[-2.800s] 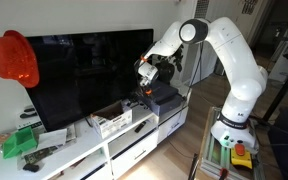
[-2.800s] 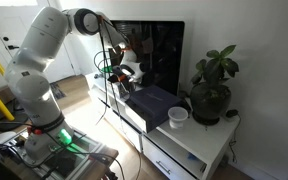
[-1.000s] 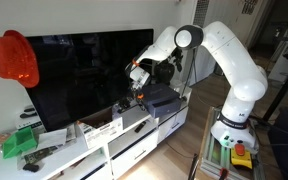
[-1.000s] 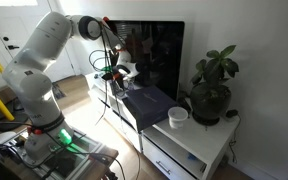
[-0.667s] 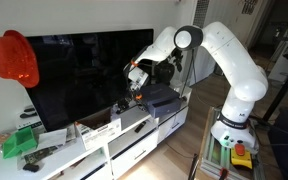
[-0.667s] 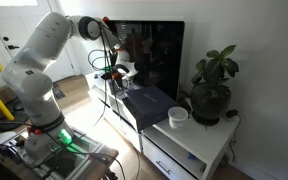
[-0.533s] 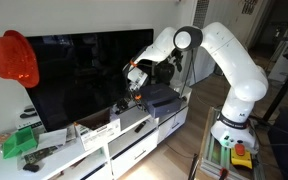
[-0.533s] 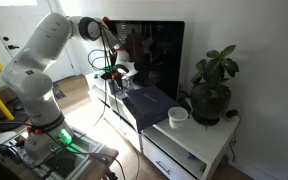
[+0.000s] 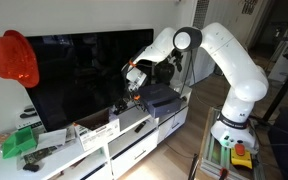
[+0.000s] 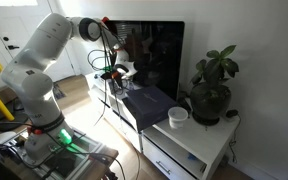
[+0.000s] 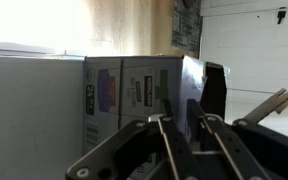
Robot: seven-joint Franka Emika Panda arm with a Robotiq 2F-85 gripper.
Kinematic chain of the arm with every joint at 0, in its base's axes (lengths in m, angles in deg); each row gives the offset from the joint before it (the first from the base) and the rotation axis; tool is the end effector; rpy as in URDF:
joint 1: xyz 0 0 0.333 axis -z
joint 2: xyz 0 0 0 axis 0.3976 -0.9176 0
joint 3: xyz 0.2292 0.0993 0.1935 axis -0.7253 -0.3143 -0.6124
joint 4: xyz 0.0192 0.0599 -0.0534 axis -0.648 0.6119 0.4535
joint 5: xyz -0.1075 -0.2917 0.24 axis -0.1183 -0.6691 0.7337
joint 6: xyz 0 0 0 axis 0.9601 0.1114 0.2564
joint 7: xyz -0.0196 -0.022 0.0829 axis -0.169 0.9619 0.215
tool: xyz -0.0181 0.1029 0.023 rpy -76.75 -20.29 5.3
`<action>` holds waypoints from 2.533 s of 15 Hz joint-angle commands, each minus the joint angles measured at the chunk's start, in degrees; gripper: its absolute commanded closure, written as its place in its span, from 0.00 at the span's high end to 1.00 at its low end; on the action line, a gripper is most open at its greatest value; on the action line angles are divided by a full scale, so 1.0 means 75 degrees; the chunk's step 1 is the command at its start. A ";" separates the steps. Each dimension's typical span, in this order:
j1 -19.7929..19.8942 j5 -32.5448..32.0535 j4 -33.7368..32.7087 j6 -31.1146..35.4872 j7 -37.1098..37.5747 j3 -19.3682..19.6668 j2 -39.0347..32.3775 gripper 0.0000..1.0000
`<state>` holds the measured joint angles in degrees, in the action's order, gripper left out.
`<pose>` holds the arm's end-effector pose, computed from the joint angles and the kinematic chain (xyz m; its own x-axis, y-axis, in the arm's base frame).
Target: Move the white and purple box to the left slightly then put the purple packet close to the edge of the table
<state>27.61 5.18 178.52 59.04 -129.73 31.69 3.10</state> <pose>0.6342 0.0313 0.0876 0.9905 -0.1212 -0.0654 -0.1223 -0.5552 -0.8227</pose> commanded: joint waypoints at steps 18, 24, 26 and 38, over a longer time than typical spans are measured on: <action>0.0040 -0.5766 0.0933 0.1944 0.0224 -0.0235 0.1999 1.00; -0.0133 -0.6561 0.1042 0.2376 -0.0088 -0.0173 0.2013 1.00; -0.0204 -0.7269 0.1097 0.2834 -0.0180 -0.0202 0.2005 1.00; -0.0002 -0.9708 0.0947 0.5350 -0.0645 -0.0608 0.1015 1.00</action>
<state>26.30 -64.11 186.05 96.47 -133.89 28.23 12.46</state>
